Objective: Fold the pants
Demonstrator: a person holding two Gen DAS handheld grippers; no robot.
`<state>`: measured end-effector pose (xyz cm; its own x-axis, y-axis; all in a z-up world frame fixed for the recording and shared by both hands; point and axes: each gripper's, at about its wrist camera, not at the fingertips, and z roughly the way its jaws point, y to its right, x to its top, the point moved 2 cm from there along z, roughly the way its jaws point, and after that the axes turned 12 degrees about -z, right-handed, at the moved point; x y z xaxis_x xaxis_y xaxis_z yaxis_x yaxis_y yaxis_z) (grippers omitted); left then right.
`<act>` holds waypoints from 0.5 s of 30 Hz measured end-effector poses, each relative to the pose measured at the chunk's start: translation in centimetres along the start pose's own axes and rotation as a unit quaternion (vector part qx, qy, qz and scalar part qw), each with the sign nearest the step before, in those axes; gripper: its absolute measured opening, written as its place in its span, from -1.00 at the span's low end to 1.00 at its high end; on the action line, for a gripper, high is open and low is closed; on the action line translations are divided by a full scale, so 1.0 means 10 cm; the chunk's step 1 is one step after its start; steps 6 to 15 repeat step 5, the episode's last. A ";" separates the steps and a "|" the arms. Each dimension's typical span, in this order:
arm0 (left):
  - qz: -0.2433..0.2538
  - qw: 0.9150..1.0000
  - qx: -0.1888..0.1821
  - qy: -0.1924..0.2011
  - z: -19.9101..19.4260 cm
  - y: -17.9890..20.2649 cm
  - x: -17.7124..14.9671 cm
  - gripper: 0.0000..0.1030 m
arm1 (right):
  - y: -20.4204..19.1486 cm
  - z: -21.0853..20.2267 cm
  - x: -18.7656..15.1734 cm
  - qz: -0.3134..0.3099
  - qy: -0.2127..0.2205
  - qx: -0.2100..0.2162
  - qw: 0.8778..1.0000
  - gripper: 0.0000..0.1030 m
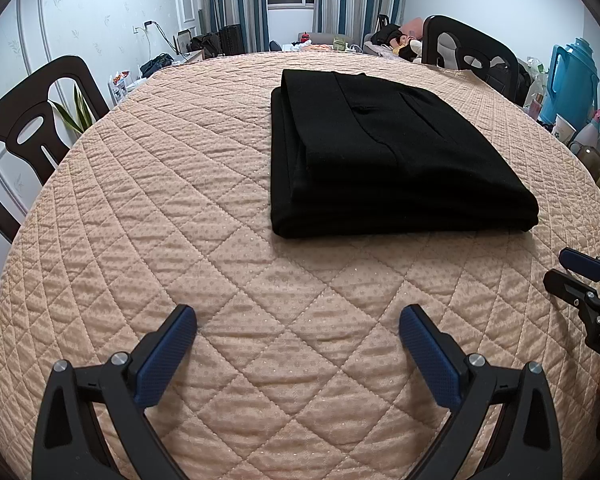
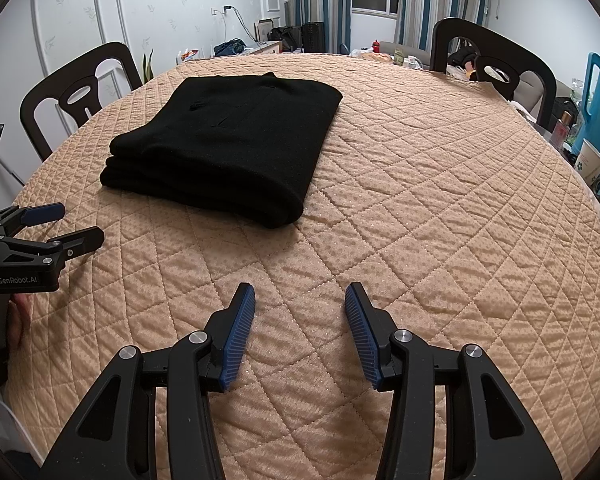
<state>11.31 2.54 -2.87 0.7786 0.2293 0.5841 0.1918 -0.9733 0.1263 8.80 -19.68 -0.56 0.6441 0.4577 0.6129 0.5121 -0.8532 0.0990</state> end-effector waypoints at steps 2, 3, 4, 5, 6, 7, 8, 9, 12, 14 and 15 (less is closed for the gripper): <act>0.000 1.000 0.000 0.000 0.00 0.00 0.00 1.00 | 0.00 0.00 0.00 0.000 0.000 0.000 1.000 -0.07; 0.000 1.000 0.000 0.000 0.00 0.01 0.00 1.00 | 0.00 0.00 0.00 0.000 0.000 0.000 1.000 -0.07; 0.000 1.000 0.000 0.000 0.00 0.01 0.00 1.00 | 0.00 0.00 0.00 0.000 0.000 0.000 1.000 -0.07; 0.000 1.000 0.000 0.000 0.00 0.01 0.00 1.00 | 0.00 0.00 0.00 0.000 0.000 0.000 1.000 -0.07; 0.000 1.000 0.000 0.000 0.00 0.01 0.00 1.00 | 0.00 0.00 0.00 0.000 0.000 0.000 1.000 -0.07; 0.000 1.000 0.000 0.000 0.00 0.01 0.00 1.00 | 0.00 0.00 0.00 0.000 0.000 0.000 1.000 -0.07; 0.000 1.000 0.000 0.000 0.00 0.01 0.00 1.00 | 0.00 0.00 0.00 0.000 0.000 0.000 1.000 -0.07; 0.000 1.000 0.000 0.000 0.00 0.01 0.00 1.00 | 0.00 0.00 0.00 0.000 0.000 0.000 1.000 -0.07; 0.000 1.000 0.000 0.000 0.00 0.01 0.00 1.00 | 0.00 0.00 0.00 0.000 0.000 0.000 1.000 -0.07; 0.000 1.000 0.000 0.000 0.00 0.01 0.00 1.00 | 0.00 0.00 0.00 0.000 0.000 0.000 1.000 -0.07; 0.000 1.000 0.000 0.000 0.00 0.01 0.00 1.00 | 0.00 0.00 0.00 0.000 0.000 0.000 1.000 -0.07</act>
